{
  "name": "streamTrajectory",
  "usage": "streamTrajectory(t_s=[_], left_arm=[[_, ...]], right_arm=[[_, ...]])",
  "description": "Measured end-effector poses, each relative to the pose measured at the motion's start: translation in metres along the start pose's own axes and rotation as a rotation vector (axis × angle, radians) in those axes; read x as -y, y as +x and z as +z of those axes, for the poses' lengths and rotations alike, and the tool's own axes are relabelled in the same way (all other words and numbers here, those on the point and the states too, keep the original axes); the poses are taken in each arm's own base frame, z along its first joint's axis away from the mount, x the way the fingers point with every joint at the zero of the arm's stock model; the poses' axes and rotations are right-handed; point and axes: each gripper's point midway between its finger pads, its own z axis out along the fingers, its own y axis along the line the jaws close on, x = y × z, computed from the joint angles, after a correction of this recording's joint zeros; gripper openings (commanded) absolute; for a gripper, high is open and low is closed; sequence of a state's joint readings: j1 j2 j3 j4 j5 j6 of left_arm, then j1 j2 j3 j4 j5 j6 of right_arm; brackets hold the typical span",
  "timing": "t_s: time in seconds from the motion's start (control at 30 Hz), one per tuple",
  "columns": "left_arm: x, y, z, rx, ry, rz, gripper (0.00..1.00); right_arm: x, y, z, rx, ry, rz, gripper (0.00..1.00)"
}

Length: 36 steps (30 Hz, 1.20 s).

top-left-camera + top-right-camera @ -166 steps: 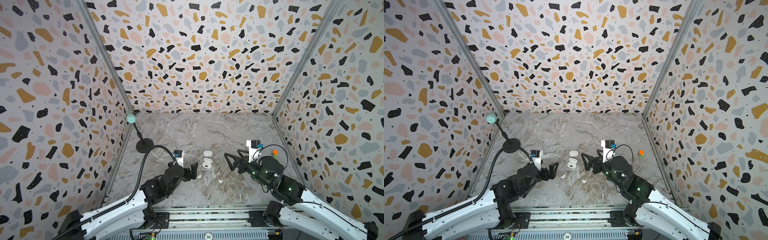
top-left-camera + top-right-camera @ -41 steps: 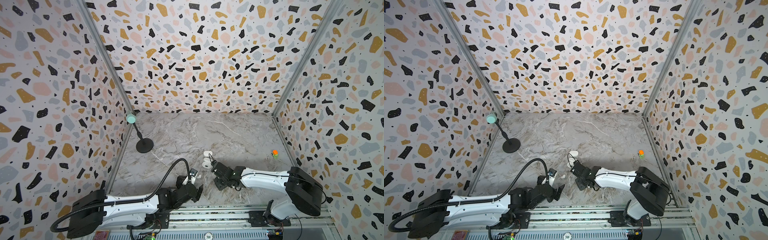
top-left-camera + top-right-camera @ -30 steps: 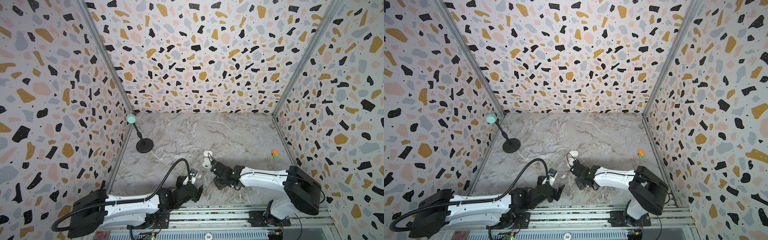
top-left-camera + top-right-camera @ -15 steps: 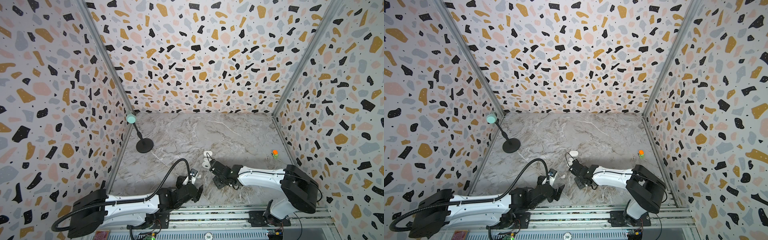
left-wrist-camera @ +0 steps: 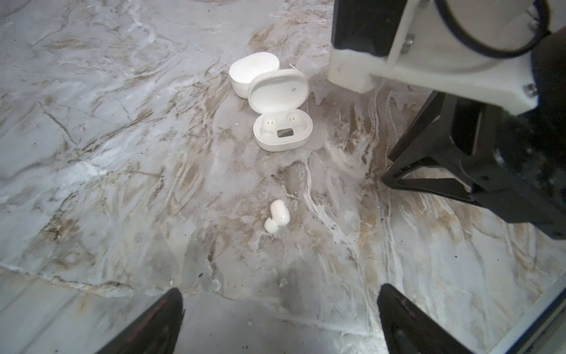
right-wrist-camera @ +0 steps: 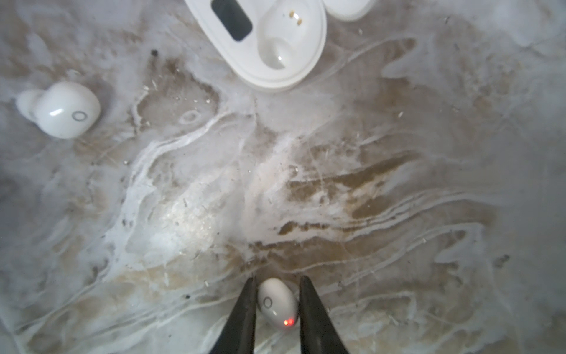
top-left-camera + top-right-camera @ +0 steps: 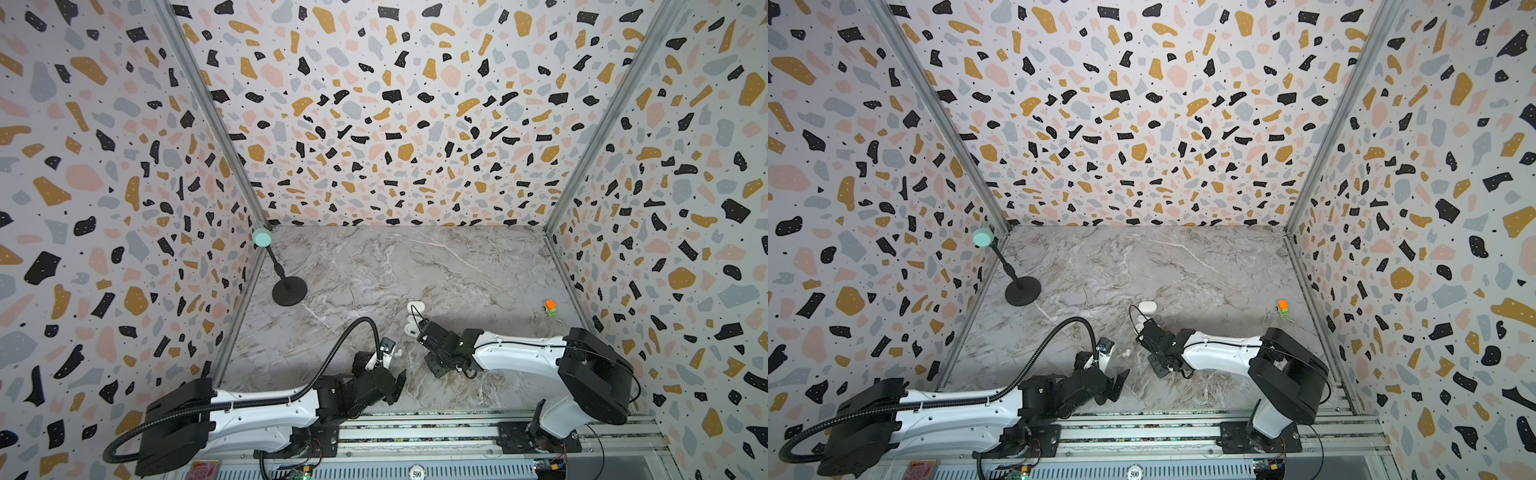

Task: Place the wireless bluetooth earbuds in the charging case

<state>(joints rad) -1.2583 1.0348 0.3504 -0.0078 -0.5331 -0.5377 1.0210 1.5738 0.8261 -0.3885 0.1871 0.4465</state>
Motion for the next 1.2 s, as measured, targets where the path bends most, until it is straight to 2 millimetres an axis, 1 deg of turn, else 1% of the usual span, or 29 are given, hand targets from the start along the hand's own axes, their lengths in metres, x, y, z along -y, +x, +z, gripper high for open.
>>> streamTrajectory(t_s=[0.57, 0.97, 1.2], left_arm=[[0.0001, 0.0, 0.0, 0.0, 0.0, -0.001, 1.0], [0.0001, 0.0, 0.0, 0.0, 0.0, -0.001, 1.0], [0.0001, 0.0005, 0.0002, -0.001, 0.0, 0.0, 1.0]], right_arm=[[0.0009, -0.0005, -0.0003, 0.001, 0.006, -0.004, 0.18], [0.0009, -0.002, -0.002, -0.003, 0.009, -0.008, 0.2], [0.0017, 0.0004, -0.0005, -0.018, 0.015, -0.013, 0.2]])
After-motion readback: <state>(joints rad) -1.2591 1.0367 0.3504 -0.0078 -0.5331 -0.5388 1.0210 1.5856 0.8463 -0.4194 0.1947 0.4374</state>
